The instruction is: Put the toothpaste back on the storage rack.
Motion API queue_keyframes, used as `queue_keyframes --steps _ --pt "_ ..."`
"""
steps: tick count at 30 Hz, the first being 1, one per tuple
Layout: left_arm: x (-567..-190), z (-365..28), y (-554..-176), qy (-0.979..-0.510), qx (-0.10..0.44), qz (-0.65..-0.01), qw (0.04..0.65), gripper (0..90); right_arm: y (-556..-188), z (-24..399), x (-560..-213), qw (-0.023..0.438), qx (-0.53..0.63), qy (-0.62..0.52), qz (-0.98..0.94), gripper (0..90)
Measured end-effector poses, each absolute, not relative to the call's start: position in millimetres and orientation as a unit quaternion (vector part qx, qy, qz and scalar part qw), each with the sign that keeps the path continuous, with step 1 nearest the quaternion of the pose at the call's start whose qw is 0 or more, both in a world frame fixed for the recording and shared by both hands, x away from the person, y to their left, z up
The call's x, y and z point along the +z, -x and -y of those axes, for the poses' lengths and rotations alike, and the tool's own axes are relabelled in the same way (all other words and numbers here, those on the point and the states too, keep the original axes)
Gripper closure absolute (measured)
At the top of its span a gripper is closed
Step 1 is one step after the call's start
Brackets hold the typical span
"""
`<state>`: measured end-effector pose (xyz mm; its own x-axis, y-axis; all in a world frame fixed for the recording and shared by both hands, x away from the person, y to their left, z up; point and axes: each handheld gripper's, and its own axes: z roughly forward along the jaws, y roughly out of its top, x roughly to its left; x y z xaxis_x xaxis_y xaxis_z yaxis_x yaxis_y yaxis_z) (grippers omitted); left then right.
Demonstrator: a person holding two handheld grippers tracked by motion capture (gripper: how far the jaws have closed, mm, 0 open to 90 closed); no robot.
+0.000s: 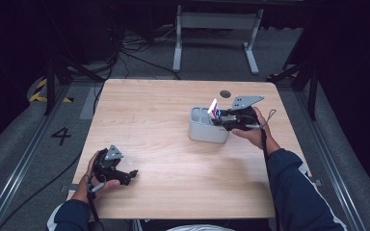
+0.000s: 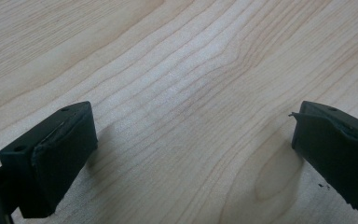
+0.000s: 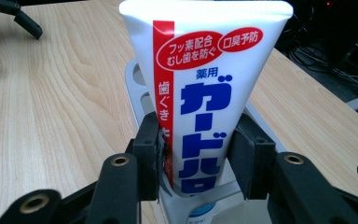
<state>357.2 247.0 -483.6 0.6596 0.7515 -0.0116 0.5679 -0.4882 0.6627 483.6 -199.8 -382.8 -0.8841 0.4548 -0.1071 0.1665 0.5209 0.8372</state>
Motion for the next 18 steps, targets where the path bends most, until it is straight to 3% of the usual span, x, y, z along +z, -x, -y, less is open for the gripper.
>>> queue_keyframes --steps 18 --pt "-483.6 -247.0 -357.2 -0.851 0.141 -0.388 0.325 0.3 -482.3 200.2 -385.0 0.157 0.465 -0.183 -0.852 57.8"
